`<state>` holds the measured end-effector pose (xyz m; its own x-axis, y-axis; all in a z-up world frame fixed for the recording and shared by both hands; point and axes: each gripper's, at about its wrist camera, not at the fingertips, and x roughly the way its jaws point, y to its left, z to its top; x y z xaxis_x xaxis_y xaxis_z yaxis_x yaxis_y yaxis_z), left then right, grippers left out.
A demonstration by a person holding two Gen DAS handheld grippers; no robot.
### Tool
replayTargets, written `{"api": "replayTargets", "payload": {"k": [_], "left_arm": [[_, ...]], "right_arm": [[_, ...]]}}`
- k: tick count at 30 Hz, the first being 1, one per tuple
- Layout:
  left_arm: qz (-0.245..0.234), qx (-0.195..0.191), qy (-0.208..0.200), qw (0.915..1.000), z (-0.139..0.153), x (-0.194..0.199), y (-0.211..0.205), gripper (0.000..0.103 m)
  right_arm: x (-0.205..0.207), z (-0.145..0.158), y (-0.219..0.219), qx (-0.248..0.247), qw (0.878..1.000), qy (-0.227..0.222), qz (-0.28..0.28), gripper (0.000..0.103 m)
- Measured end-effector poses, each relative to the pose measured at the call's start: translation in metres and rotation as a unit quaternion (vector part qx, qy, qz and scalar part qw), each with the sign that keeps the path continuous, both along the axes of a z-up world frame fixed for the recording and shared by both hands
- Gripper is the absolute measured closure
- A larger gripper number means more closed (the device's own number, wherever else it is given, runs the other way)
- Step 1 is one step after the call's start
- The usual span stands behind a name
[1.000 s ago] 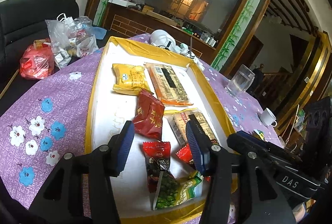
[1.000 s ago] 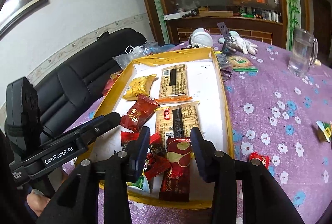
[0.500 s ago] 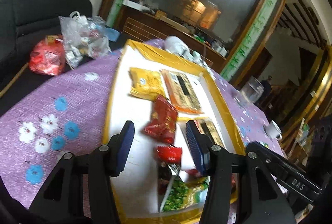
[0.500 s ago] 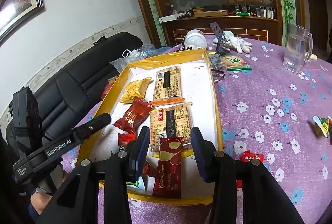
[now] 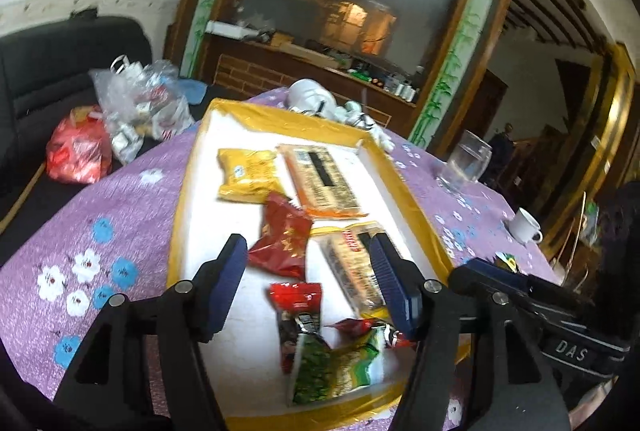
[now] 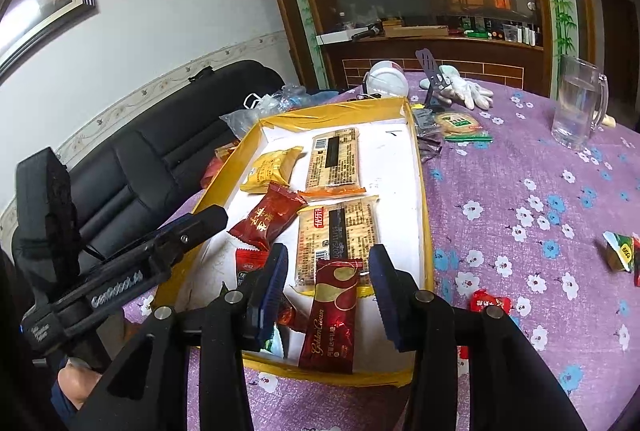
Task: Organize snacks
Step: 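Open both tools to release the red candies into the box, then move both open tools away from the box toward the loose snacks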
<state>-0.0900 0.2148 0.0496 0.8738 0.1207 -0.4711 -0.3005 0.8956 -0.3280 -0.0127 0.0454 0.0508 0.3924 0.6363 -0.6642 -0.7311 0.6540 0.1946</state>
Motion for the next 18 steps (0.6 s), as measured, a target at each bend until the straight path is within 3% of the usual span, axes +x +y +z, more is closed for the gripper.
{"api": "replayTargets", "payload": {"k": [3,18], "left_arm": [[-0.011,0.020,-0.010,0.9997,0.005,-0.001,-0.009,0.029],[-0.016,0.022,-0.012,0.9996,0.006,-0.002,-0.011,0.029]], "right_arm": [[0.001,0.000,-0.001,0.001,1.000,0.001,-0.003,0.056],[0.015,0.010,-0.029,0.018,0.999,0.020,-0.043,0.051]]}}
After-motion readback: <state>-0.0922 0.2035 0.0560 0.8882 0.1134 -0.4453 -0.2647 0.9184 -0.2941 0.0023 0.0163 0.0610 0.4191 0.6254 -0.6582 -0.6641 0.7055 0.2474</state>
